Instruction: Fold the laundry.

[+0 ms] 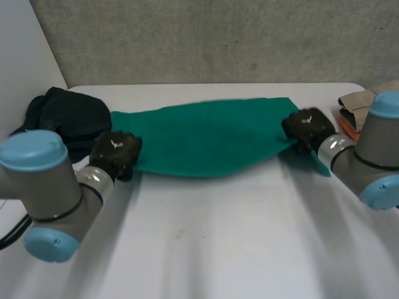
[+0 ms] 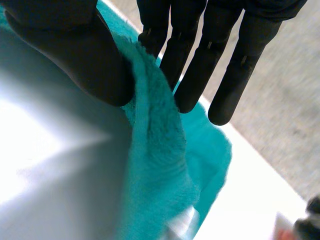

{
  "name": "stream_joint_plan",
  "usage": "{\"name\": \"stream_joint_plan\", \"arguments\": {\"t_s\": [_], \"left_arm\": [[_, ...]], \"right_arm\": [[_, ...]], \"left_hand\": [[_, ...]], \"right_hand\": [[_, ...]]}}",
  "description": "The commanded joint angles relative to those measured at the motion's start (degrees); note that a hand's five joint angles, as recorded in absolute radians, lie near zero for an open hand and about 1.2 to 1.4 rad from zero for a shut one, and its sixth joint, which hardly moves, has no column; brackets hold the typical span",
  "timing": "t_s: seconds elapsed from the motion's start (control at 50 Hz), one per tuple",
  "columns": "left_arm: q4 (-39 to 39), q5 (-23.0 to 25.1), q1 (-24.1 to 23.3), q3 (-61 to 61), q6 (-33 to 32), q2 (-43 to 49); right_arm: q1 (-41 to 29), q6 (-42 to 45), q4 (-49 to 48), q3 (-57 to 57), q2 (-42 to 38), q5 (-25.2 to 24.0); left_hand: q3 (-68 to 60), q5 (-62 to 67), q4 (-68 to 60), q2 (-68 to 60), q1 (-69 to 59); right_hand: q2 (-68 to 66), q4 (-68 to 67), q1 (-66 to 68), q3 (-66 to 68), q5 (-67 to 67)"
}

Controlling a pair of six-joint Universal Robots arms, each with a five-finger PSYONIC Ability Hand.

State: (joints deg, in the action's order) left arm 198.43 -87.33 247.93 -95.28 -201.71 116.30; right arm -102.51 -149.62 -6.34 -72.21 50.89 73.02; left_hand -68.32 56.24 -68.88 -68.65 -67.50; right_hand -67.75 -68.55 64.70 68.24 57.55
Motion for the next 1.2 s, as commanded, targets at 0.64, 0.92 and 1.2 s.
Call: {"name": "stream_joint_plan", "arguments": {"t_s": [0.64, 0.92, 1.2], "left_arm": [[1.2, 1.6, 3.4, -3.3, 5.3, -8.4], [0.5, 1.9, 3.8, -1.8, 6.2, -8.5], [0.6, 2.3, 3.8, -1.2, 6.2, -8.3]], "right_arm": [[12.3, -29.6, 7.2, -7.9, 1.9, -3.2], [7.8, -31.0, 1.2, -8.7, 0.1, 2.2], [2.1, -30.6, -1.4, -2.3, -6.0, 9.0]], "left_hand": [[-11.7, 13.8, -11.1, -11.3, -12.5], [-11.7, 13.8, -11.1, -11.3, -12.5], [-11.7, 13.8, -11.1, -11.3, -12.5]], "right_hand": [[38.4, 39.2, -35.4, -38.9, -38.2], [38.4, 39.2, -35.4, -38.9, -38.2], [35.6, 36.4, -32.5, -36.0, -35.4]]}}
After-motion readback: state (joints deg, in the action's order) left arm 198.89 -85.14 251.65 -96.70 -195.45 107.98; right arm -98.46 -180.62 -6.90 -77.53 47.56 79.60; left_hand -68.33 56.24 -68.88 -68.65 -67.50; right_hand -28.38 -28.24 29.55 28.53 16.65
